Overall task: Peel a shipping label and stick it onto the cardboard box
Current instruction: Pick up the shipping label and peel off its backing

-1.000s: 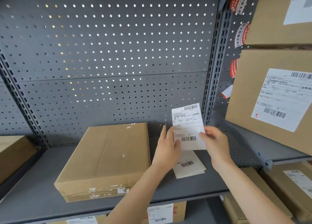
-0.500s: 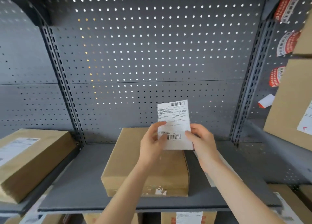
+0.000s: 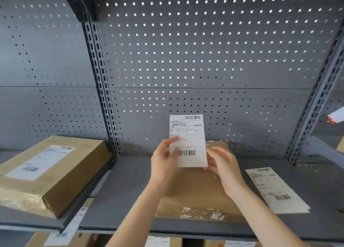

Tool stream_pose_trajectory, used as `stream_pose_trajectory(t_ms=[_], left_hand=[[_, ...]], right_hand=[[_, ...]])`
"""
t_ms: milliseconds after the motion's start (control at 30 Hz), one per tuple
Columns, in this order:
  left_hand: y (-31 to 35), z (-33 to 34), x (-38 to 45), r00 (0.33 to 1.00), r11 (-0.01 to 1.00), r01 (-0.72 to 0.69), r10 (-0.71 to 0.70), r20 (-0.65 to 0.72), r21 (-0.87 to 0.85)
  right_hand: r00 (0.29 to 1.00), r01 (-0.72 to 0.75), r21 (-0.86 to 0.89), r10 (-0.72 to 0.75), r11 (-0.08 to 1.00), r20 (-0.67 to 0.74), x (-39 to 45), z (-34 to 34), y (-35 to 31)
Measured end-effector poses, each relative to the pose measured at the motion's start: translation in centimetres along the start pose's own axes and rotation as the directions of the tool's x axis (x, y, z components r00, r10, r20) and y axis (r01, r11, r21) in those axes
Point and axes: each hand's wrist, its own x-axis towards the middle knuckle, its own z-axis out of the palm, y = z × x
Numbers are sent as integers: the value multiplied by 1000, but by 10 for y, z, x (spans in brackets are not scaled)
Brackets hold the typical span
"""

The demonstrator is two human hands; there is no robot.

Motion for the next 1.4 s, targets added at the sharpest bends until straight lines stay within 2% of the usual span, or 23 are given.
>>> stream_pose_trajectory(t_ms=[100, 400, 1400], left_hand=[[-2, -2, 3, 1000, 1000, 13, -13, -8, -15], [3, 4, 4, 999, 1000, 9, -8, 34, -24], [0, 14, 5, 999, 999, 34, -34, -2, -41]], right_hand=[[1000, 3, -19, -3, 1000, 23, -2, -7, -1], [970, 68, -213, -15, 975, 244, -13, -30, -12], [966, 110, -167, -66, 980, 250, -5, -35, -10]])
